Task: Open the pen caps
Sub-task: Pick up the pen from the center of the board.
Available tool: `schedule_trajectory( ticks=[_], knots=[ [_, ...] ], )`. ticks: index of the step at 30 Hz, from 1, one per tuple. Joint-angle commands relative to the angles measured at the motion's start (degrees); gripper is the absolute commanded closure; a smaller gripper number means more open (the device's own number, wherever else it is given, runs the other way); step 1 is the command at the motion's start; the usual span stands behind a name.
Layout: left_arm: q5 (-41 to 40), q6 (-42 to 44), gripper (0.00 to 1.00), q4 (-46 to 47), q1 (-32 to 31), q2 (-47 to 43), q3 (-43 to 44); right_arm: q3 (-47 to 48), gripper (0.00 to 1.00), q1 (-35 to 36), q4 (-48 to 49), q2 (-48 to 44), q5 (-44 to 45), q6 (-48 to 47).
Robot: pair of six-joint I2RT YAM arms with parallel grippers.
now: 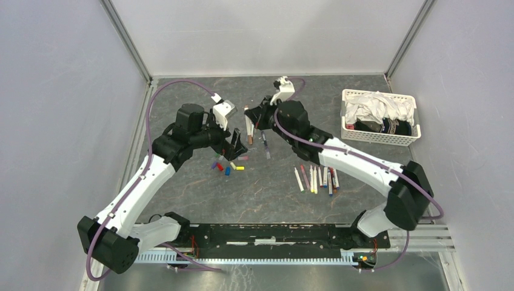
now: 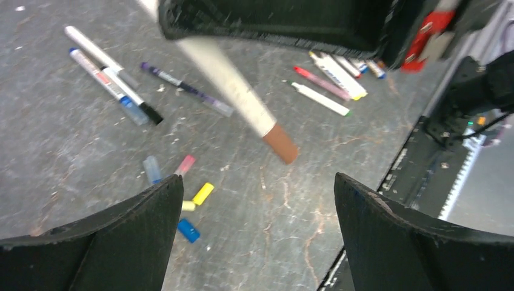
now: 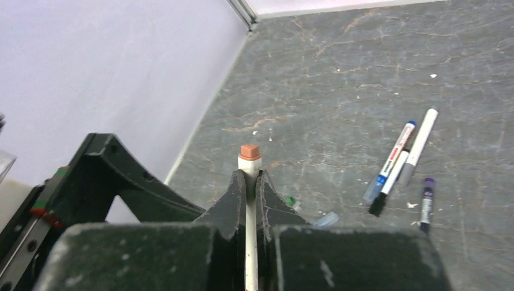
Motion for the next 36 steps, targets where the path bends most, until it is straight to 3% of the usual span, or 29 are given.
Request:
schedule_trajectory(
  ticks=[1, 13, 16, 19, 24, 25, 29, 32, 36],
  knots=[
    [10.42, -4.21, 0.04, 3.13, 0.18, 0.44, 3.25, -3.42, 1.00, 1.59, 11.31, -1.28, 5.48, 5.33],
    [13.03, -2.09, 0.40, 1.70, 0.18, 2.98, 3.61, -2.98, 1.00, 6.79, 11.71, -4.85, 13.71, 5.06],
    [12.05, -1.35, 0.64, 1.98, 0.18, 2.85, 2.93, -6.68, 1.00, 7.61, 12.48, -7.50, 15.73, 6.31],
    [10.15, 0.03, 0.96, 1.60, 0.18, 2.64, 2.37, -10.55, 1.00, 8.15, 14.00, -10.17, 17.46, 7.00],
    [8.66, 4.76, 0.98, -0.14, 0.18, 2.80, 2.39, -12.18, 1.00, 9.11, 10.19, -11.56, 13.92, 8.42],
    [8.23, 6.56, 0.98, -1.30, 0.18, 2.68, 2.53, -12.93, 0.96, 9.33, 8.28, -12.29, 12.72, 8.94],
    [7.56, 15.02, 0.98, -5.81, 0.18, 1.75, 2.15, -16.61, 0.54, 9.47, -5.46, -19.51, 6.54, 10.09],
    [8.08, 21.25, 0.98, -9.38, 0.09, 1.47, 1.73, -17.49, 0.35, 9.52, -24.40, -28.21, 3.65, 10.22],
    [9.12, 27.65, 0.98, -14.08, -0.20, 2.19, 2.40, -20.38, 0.18, 9.83, -39.04, -42.78, -0.55, 14.26]
  ],
)
